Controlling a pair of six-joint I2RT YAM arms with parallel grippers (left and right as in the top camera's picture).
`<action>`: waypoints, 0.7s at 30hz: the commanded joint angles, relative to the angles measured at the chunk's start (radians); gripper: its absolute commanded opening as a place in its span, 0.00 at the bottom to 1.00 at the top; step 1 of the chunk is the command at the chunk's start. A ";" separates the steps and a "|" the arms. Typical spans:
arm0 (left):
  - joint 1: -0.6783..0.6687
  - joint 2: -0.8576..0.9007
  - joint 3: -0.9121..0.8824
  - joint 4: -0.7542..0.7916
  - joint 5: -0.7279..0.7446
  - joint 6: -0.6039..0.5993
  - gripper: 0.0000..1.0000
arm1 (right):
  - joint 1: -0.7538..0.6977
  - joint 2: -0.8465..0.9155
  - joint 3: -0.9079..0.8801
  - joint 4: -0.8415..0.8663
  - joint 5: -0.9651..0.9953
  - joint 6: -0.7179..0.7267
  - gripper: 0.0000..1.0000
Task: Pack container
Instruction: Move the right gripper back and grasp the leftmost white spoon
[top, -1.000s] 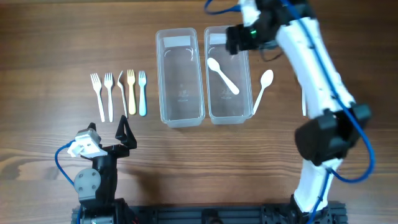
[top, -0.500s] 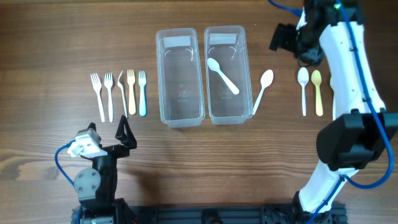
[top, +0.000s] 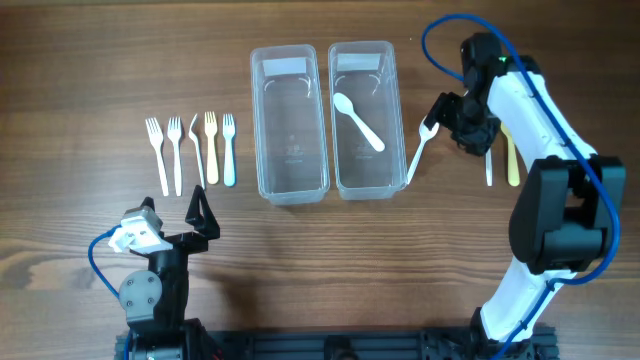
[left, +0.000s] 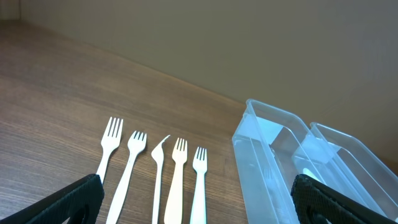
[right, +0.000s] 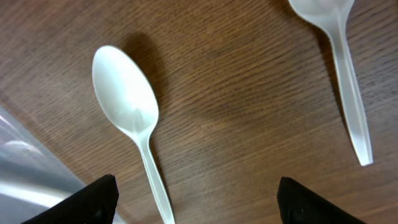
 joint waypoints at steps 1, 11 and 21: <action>-0.004 -0.003 -0.008 0.001 0.008 0.013 1.00 | 0.006 0.005 -0.024 0.042 -0.037 -0.018 0.83; -0.004 -0.003 -0.008 0.001 0.008 0.013 1.00 | 0.012 0.005 -0.038 0.140 -0.061 -0.037 0.83; -0.004 -0.003 -0.008 0.001 0.008 0.013 1.00 | 0.026 0.006 -0.064 0.160 -0.081 -0.067 0.79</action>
